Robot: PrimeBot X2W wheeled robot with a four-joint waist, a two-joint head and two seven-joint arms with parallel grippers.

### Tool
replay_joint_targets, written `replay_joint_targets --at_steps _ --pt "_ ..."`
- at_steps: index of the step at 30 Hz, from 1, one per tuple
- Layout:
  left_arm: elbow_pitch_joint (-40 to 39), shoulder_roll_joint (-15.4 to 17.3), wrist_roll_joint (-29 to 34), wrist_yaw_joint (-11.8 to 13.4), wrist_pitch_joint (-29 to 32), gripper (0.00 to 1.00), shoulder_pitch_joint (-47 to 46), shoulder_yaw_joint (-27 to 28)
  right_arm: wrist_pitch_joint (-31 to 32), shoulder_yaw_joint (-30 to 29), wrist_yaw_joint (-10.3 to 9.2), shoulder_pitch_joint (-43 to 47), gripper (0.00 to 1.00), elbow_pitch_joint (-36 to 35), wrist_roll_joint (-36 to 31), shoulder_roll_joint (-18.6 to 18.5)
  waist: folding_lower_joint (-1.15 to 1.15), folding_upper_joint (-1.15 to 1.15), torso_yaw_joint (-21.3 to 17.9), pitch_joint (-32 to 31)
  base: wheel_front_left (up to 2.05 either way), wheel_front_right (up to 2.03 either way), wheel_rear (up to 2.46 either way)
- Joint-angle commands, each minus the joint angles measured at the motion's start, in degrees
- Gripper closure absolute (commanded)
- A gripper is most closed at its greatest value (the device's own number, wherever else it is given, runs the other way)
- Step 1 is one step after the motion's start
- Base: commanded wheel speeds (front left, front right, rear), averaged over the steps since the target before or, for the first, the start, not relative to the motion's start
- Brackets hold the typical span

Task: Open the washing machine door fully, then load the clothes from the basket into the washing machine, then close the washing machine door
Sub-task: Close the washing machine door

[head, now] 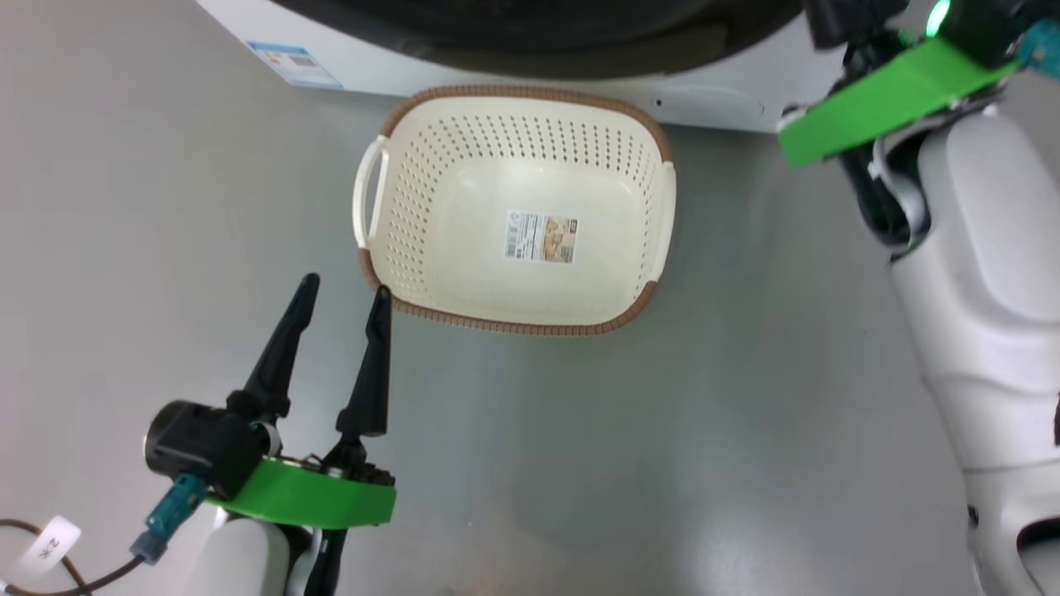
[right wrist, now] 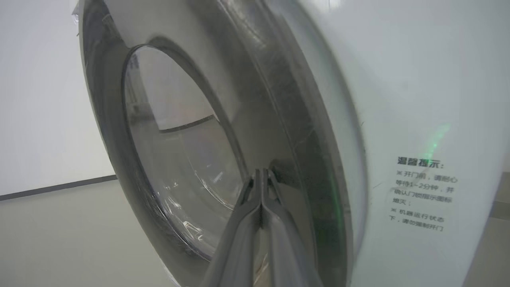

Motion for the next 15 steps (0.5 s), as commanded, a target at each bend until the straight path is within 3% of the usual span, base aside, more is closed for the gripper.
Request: replay_joint_targets --at_steps 1,8,15 --pt "-1.5 1.2 -0.4 -0.2 -0.5 0.0 -0.8 1.6 -0.3 -0.3 0.01 -1.4 1.0 -0.7 0.1 1.4 0.0 0.0 0.0 1.3 0.0 0.0 0.0" --pt "-1.3 1.1 -0.5 -0.2 -0.5 0.0 -2.1 0.9 -0.3 -2.4 0.01 -6.6 1.0 2.1 -0.6 1.6 0.0 0.0 0.2 2.6 0.0 0.0 0.0" --pt "-0.9 1.0 -0.5 -0.2 -0.5 0.0 -2.4 1.1 -0.3 -1.0 0.01 -6.7 1.0 2.6 -1.0 2.0 0.0 0.0 -0.1 1.9 0.0 0.0 0.0"
